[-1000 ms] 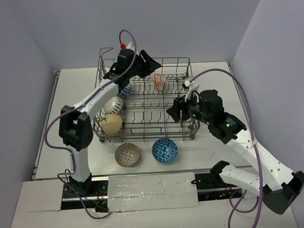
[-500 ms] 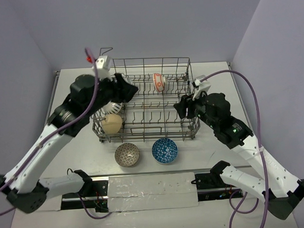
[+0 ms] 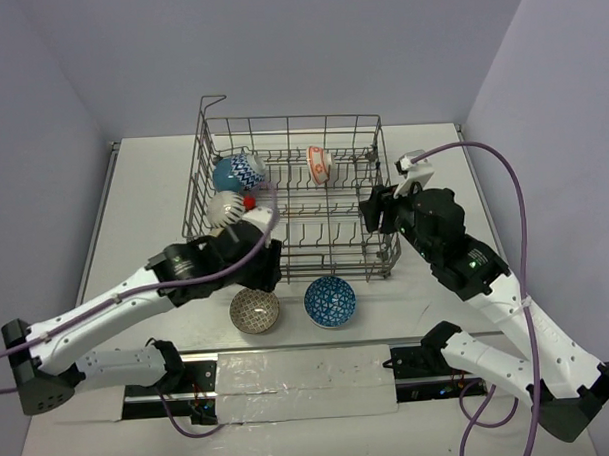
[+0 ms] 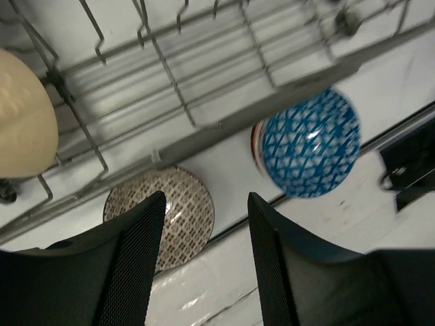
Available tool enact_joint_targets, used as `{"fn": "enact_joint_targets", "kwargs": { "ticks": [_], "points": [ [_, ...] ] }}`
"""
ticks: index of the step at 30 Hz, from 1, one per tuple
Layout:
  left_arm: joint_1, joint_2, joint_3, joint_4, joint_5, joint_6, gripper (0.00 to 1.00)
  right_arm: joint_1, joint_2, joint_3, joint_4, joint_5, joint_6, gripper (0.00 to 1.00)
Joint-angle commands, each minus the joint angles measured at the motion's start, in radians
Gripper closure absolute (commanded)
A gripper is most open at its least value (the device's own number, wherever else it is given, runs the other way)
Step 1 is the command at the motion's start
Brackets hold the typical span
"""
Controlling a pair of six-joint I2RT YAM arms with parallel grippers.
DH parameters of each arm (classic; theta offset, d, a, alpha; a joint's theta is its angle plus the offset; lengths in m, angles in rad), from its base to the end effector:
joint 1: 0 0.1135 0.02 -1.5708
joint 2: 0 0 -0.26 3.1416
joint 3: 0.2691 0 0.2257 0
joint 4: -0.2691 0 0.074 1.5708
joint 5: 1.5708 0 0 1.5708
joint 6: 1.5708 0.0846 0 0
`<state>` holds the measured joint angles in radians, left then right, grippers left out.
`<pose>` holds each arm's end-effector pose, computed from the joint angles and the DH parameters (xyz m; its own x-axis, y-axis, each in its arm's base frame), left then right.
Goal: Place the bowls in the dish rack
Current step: Pick up the bowl from the center of the board.
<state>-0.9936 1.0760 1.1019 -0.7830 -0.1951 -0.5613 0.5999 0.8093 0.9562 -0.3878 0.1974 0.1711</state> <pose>0.1374 -0.1809 0.3001 -0.7139 0.1395 -0.6862 0.4314 0.8595 -0.2742 0.1740 0.0989 0.3554 -0.2615 0.0234 -0.9649 -0.3571 0.9264 0.1193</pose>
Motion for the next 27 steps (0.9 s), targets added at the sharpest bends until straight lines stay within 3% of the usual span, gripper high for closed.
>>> {"fn": "enact_joint_targets", "kwargs": {
  "ticks": [1,8,20,27],
  "points": [
    [-0.091,0.068,0.044,-0.113,-0.124,-0.023,0.43,0.006,0.007,0.001,0.03,0.03,0.004,0.36],
    [-0.238,0.162,0.041,-0.203,-0.155,-0.045,0.43,0.006,0.001,0.001,0.029,0.039,-0.004,0.36],
    [-0.35,0.162,-0.069,-0.148,-0.073,-0.123,0.43,0.006,0.008,0.001,0.024,0.043,-0.008,0.36],
    [-0.392,0.2,-0.128,-0.133,-0.108,-0.172,0.43,0.006,-0.002,-0.001,0.024,0.043,-0.013,0.35]
  ]
}}
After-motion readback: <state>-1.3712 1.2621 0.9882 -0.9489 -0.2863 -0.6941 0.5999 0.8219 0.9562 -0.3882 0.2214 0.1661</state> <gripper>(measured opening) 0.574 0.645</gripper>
